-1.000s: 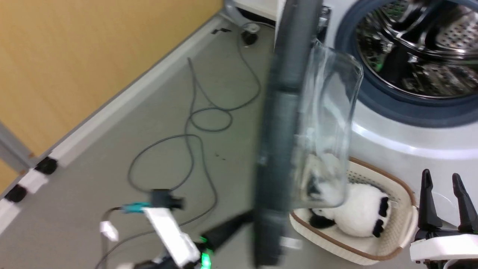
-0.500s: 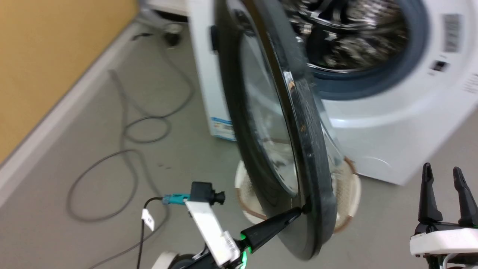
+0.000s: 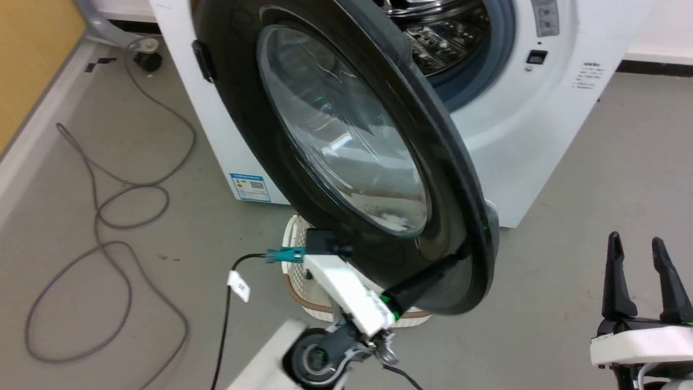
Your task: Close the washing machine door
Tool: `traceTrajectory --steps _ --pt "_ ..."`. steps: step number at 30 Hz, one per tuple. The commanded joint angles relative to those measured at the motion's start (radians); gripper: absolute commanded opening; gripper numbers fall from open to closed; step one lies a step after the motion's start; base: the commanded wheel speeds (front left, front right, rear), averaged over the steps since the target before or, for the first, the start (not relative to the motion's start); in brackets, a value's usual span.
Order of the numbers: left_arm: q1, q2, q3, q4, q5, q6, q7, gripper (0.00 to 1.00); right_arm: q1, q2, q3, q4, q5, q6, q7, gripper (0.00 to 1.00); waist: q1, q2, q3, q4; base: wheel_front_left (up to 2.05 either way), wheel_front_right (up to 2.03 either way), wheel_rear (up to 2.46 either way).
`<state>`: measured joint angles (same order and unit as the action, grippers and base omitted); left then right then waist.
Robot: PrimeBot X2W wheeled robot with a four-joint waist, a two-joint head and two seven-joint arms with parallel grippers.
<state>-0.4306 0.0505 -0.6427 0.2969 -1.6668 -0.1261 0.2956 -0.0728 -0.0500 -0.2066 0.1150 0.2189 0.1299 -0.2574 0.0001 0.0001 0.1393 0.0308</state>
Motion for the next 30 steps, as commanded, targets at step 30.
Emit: traceTrajectory --steps 30 --pt "0.112 0.146 0.541 -0.159 1.381 0.27 -0.557 0.0 0.031 0.0 -0.012 -0.055 0.006 0.001 -0.004 1.0 -0.0001 -0.0001 -0.071 0.027 0.0 0.0 0.0"
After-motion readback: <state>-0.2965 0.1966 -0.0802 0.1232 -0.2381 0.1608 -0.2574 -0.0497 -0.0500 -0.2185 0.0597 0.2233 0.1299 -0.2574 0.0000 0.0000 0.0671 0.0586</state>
